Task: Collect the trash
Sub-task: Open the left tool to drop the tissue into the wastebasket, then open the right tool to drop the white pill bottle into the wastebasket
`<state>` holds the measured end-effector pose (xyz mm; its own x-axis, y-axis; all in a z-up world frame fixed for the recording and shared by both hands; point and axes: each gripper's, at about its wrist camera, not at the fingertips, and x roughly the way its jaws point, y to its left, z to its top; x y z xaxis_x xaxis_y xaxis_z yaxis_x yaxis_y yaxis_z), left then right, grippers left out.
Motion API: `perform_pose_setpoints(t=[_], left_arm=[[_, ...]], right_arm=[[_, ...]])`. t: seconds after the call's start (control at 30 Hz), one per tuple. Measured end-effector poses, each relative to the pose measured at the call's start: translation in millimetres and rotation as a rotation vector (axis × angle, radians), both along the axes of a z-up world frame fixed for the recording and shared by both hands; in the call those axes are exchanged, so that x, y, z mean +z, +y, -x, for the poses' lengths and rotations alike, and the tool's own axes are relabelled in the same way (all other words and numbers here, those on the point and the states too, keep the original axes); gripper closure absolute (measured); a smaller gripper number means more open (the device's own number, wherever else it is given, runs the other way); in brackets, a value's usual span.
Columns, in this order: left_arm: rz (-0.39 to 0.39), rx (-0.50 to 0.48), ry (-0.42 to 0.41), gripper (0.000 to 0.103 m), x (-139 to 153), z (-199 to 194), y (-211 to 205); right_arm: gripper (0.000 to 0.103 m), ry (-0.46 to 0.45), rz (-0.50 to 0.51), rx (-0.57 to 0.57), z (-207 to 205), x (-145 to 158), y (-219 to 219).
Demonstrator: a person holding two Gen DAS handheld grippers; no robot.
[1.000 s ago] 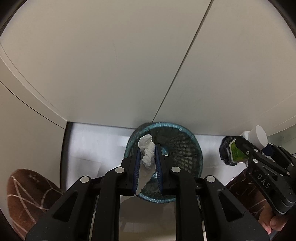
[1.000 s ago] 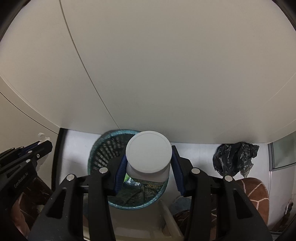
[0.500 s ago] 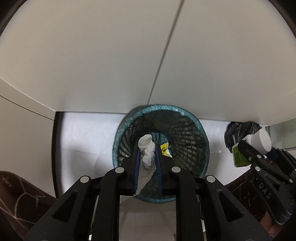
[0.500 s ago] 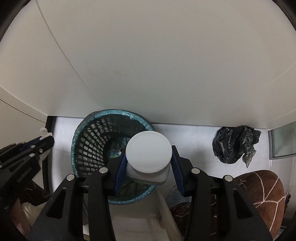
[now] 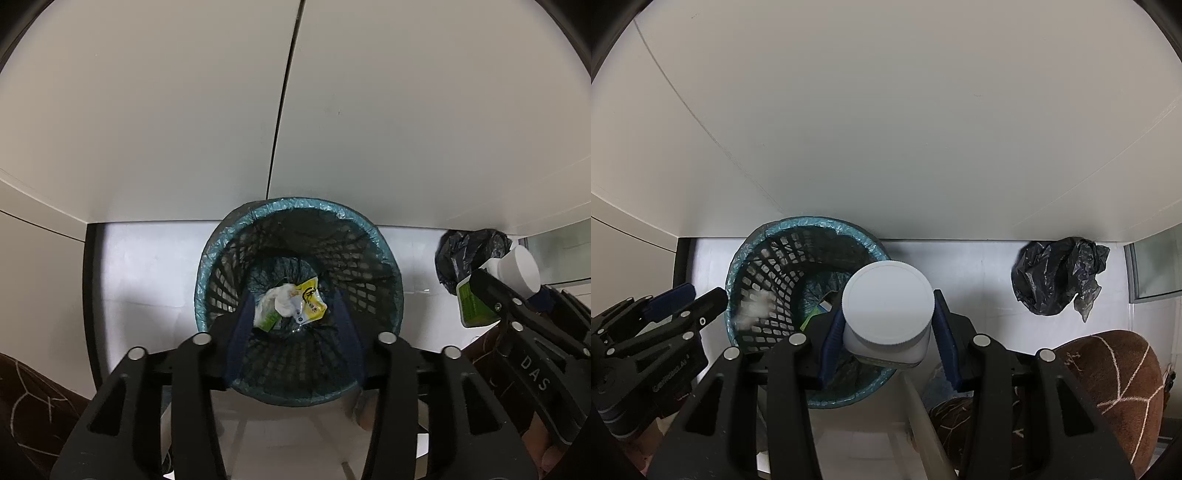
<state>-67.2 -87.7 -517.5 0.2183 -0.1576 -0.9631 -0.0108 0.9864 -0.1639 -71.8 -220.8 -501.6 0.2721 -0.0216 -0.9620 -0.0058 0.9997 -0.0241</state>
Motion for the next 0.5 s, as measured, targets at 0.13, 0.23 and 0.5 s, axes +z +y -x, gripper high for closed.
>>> perform_pose_setpoints(t=[0.13, 0.23, 0.5], left_arm=[[-0.017, 0.011, -0.02, 0.037, 6, 1, 4], [-0.031, 0.005, -0.048, 0.026, 16, 3, 10], [-0.106, 0.01, -0.106, 0.006, 44, 8, 33]], right_arm=[[0.061, -0.005, -0.007, -0.002, -1, 2, -1], [0.061, -0.005, -0.016, 0.007, -1, 2, -1], [0.061, -0.017, -0.049, 0.055, -1, 3, 12]])
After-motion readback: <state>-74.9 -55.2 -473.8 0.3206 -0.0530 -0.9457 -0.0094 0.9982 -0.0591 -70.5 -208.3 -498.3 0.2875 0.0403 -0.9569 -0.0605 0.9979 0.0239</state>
